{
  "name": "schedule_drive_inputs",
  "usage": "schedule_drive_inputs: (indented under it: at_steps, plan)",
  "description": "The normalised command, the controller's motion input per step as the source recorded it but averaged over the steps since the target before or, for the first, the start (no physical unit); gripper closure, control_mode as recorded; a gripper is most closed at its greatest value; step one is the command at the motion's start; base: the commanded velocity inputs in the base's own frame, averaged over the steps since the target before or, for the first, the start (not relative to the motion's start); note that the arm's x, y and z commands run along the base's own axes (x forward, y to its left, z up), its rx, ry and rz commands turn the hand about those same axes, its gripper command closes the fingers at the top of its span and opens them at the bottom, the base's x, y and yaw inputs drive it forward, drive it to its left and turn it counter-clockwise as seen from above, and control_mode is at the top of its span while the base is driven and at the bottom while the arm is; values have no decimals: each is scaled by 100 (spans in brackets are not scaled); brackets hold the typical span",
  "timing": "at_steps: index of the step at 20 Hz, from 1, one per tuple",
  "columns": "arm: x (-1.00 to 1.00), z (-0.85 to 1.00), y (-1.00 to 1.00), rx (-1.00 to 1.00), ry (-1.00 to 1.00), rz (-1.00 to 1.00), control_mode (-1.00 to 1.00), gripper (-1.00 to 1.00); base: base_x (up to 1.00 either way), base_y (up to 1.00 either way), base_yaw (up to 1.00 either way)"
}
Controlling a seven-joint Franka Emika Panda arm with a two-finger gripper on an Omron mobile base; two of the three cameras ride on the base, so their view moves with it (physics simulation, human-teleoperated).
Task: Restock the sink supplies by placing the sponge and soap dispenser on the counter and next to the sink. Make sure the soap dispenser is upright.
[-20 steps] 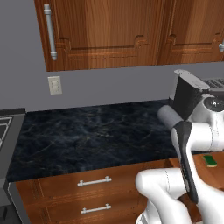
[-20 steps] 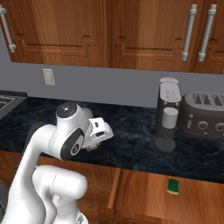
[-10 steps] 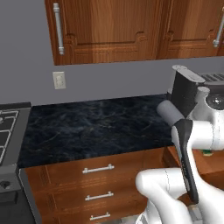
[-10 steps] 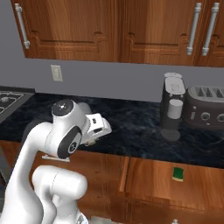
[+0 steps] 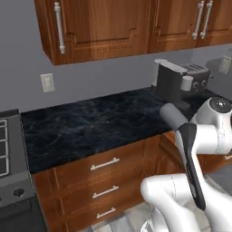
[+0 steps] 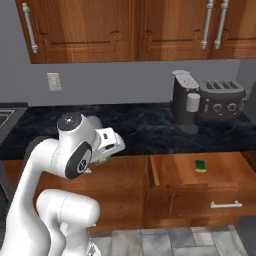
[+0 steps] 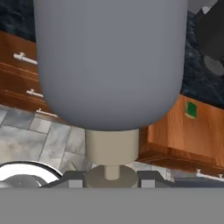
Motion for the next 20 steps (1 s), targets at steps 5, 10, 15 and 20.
schedule_drive_inputs:
  at_steps: [5,10,15,20]
  plan:
    - [0,0,0,0,0,0,100,100,-14,53,-69]
    - [0,0,0,0,0,0,100,100,-5,34,-77]
    - [0,0,0,0,0,0,100,100,-1,20,-83]
    - [0,0,0,0,0,0,100,100,0,16,-84]
